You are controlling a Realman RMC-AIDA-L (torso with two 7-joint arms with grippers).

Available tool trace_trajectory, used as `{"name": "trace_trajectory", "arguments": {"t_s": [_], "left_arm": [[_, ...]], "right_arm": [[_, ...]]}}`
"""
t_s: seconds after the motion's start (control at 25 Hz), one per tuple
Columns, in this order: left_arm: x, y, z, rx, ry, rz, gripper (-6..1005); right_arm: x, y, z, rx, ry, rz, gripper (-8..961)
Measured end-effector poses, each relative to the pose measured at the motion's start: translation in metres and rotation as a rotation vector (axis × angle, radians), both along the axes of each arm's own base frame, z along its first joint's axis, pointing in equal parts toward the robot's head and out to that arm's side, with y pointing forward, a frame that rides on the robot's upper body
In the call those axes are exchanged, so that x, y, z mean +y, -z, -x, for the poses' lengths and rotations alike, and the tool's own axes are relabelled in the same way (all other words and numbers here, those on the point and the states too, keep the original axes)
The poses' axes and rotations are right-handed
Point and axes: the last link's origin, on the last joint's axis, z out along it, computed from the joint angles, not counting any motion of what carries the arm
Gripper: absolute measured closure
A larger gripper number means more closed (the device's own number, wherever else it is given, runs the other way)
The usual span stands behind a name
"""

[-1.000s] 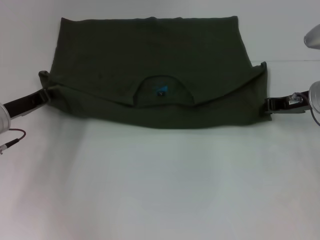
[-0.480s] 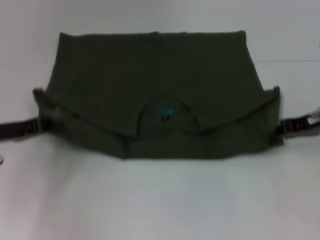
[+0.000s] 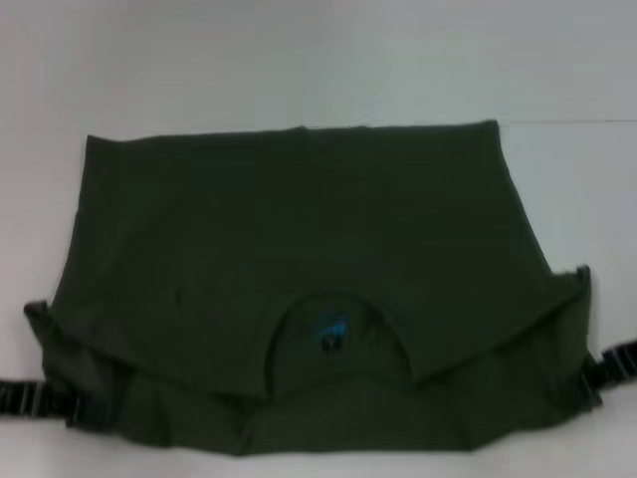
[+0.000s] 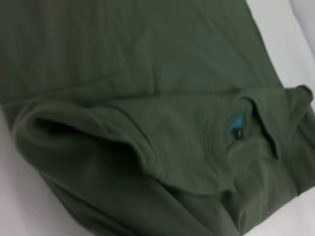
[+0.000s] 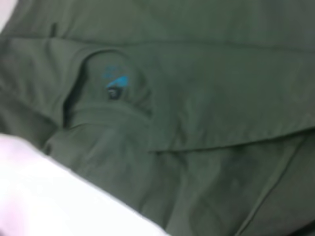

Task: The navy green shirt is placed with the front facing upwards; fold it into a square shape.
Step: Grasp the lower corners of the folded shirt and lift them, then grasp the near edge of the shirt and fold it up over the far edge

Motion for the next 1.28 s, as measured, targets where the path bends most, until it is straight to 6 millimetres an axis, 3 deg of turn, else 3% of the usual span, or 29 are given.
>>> {"name": "trace_trajectory", "arguments": {"t_s": [0.24,0.4,0.68,0.96,1.28], "left_arm": [[-0.008,-0.002,0.004,0.025,-0.008,0.047,970],[0.012,-0.015,-0.006,0.040,0.022,0.002,970],[0.068,-0.025,-0.029,0.105,-0.001,-0.110,970],[0.110,-0.026,-0.051,0.189,-0.020,-0.207,971],[0.146,-0.009,-0.060,0.320,-0.042,-0.326,971]], "right_arm": [[-0.016,-0.004,-0.004,0.081,0.004,0.030,894],[-0.008,-0.017,-0.004,0.148,0.015,-0.075,894],[0.034,-0.035,0.002,0.188,0.064,-0.356,894],[0.079,-0.045,0.022,0.223,0.052,-0.589,895],[0.109,-0.020,0.021,0.125,0.077,-0.748,893]]}}
